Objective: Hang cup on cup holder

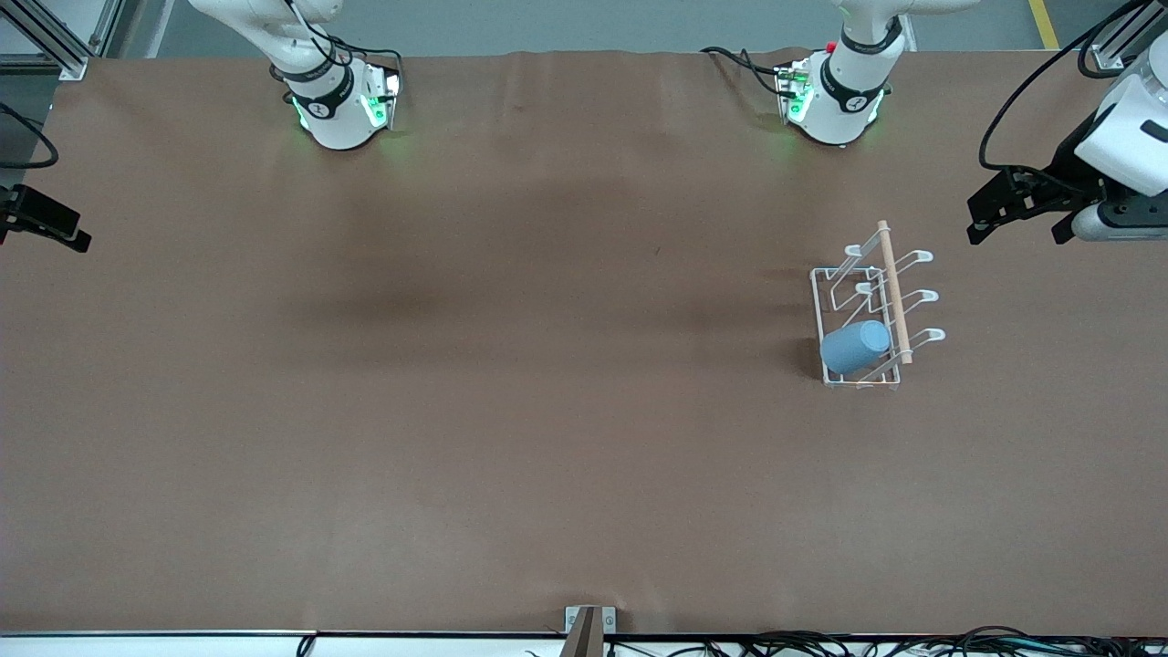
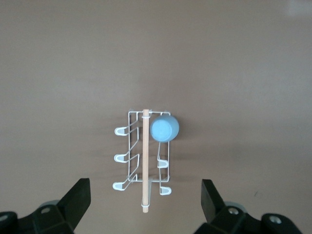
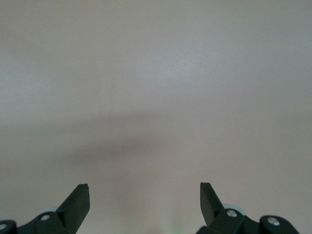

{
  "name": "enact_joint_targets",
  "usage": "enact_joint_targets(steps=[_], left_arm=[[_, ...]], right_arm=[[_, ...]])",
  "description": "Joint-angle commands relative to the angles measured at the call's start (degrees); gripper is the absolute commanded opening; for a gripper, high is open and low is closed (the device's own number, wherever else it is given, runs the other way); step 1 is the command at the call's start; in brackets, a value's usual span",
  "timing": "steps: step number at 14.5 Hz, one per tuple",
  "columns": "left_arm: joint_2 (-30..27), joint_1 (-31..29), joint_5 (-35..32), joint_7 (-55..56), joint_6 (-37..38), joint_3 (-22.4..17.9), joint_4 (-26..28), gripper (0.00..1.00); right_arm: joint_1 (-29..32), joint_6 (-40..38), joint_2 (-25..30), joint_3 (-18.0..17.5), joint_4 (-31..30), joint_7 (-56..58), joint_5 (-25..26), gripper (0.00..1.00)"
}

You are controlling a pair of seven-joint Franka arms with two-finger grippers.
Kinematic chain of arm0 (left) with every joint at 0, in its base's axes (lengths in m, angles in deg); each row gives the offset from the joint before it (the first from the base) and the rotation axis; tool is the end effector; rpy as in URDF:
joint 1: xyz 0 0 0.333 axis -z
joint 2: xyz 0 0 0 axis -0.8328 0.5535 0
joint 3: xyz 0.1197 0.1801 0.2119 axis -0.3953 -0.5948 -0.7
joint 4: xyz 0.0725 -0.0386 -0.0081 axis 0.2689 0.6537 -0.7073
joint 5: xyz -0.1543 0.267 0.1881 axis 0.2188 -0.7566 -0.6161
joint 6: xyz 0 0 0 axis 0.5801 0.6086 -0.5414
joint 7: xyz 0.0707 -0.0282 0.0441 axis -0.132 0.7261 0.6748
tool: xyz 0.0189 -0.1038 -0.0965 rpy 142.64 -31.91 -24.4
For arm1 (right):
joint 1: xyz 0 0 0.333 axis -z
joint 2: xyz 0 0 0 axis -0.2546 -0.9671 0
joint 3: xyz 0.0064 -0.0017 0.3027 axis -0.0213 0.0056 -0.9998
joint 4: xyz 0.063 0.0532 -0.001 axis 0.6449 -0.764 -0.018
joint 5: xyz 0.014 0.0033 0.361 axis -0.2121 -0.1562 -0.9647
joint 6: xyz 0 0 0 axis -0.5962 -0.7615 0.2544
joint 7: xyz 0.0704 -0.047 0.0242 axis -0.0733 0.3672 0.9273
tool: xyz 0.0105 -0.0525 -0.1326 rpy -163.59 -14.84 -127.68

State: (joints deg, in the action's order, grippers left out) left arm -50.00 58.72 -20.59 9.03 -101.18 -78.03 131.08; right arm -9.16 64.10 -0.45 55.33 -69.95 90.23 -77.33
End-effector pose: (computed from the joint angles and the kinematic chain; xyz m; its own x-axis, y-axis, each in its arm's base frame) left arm 0.5080 -0.0578 0.5942 0.9952 -0.0047 0.0982 -0.0051 -1.0000 0.0032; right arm 0.5178 -0.0584 0.5938 0.9950 -0.0964 -0.0268 -0.0957 -0.9950 0.0270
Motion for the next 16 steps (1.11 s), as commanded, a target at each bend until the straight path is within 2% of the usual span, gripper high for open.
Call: enact_joint_targets(steps=[1, 6, 11, 13, 16], left_arm=[[1.52, 0.31, 0.11, 0.24, 0.70, -0.87, -4.23, 1.00], [1.96, 0.75, 0.37, -1.87, 1.76, -5.53, -5.12, 1.00], [1.79, 0.92, 0.38, -2.84, 4.58, -4.92, -4.60, 1.00], [2.05, 0.66, 0.55, -2.76, 4.66, -3.26, -4.42, 1.00], [2.14, 0.57, 0.64, -1.97, 5.63, -2.81, -3.90, 1.00]], right_arm=[[0.91, -0.02, 1.54, -0.67, -1.50, -0.35, 0.02, 1.00], [0.91, -0.11, 1.54, -0.67, -1.50, -0.26, 0.11, 1.00], [1.00, 3.67, 1.54, -0.67, -1.50, -0.26, -0.59, 1.00], [0.91, 2.98, 1.54, -0.67, -1.50, -0.26, -0.77, 1.00], [0.91, 2.97, 1.45, -0.67, -1.50, -0.34, -0.77, 1.00]])
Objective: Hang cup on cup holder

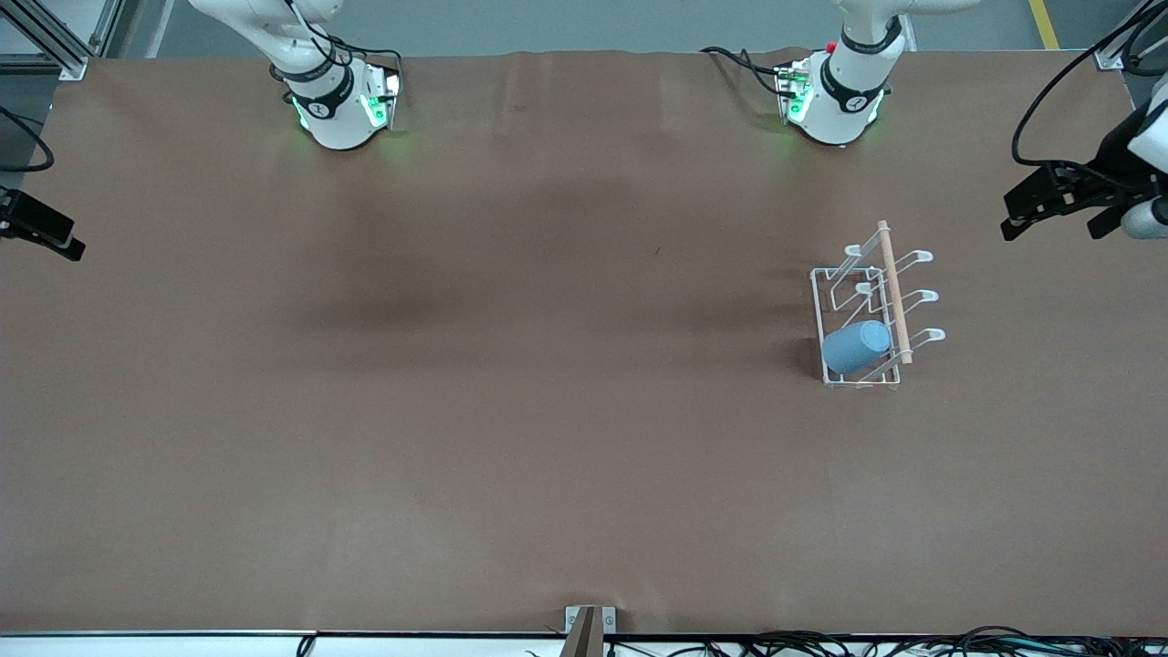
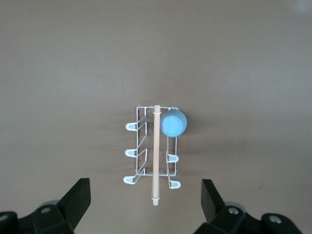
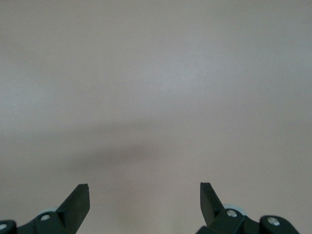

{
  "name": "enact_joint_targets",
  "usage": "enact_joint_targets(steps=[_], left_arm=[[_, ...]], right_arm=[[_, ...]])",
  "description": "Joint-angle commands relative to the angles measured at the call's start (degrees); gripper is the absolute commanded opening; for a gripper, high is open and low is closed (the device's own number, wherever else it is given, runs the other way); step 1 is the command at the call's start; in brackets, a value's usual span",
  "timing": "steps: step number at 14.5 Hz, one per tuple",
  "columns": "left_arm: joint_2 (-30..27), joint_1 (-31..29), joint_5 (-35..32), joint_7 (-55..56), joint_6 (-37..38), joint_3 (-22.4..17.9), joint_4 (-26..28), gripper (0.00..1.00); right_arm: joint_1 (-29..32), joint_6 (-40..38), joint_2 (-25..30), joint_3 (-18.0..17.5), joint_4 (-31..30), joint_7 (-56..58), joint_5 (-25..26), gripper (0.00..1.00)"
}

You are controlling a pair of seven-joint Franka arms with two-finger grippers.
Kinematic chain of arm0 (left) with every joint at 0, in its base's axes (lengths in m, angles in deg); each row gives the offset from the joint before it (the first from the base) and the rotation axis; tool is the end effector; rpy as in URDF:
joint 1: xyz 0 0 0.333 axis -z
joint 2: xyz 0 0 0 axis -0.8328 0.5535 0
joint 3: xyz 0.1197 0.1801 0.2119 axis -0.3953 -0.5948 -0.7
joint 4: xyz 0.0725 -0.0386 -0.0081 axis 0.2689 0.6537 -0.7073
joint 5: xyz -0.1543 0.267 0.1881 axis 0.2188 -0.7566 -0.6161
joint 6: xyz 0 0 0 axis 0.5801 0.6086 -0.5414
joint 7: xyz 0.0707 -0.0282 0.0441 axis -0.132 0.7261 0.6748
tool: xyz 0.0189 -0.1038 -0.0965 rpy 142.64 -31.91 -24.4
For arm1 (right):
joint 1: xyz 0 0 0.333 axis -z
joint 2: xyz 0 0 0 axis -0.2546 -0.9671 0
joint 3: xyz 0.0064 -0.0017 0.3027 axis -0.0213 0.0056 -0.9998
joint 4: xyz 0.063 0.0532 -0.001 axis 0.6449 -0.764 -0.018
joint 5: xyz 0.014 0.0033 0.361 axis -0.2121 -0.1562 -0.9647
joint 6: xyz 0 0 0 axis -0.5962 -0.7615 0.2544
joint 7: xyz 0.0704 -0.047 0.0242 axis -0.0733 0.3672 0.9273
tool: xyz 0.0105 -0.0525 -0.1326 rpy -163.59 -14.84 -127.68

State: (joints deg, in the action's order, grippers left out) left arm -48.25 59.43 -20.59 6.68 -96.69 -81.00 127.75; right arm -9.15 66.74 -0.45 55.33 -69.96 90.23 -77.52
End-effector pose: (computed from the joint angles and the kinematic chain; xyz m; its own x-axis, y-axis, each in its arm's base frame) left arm 0.5098 -0.0366 0.5971 0.9988 -0.0063 0.0476 -0.0063 -1.0000 0.0004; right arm 0.5244 -0.0586 0.5978 0.9953 -0.0952 0.0191 -0.0956 -0.9951 0.0242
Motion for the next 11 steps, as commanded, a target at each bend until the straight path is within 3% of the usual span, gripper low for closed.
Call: enact_joint_targets(steps=[1, 11], left_arm=[[0.39, -0.05, 0.72, 0.73, 0.97, 0.16, -0.13, 1.00], [0.47, -0.49, 0.99, 3.72, 0.53, 0.16, 0.14, 1.00]], right_arm=[[0.91, 0.42, 1.45, -0.58, -1.49, -0.35, -0.57, 1.00], [1.08, 0.51, 1.45, -0.58, -1.49, -0.35, -0.57, 1.00]])
